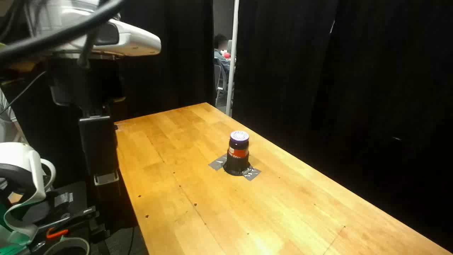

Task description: Put a rubber band around the cup

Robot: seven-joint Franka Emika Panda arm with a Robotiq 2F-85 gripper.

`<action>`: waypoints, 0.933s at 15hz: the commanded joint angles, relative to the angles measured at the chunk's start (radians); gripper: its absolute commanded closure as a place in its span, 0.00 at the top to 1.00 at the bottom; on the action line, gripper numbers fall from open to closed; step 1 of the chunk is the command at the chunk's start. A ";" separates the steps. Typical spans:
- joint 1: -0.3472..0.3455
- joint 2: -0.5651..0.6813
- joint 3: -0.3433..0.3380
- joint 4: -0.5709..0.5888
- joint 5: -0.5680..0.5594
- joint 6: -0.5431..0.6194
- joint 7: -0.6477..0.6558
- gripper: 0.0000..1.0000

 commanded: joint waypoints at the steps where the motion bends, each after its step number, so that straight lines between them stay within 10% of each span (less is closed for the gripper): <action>1: 0.012 0.001 -0.011 0.002 -0.007 -0.006 0.007 1.00; 5: 0.012 0.003 -0.011 0.002 -0.007 -0.007 0.007 1.00; 14: 0.193 0.459 0.039 0.363 0.189 0.229 -0.009 1.00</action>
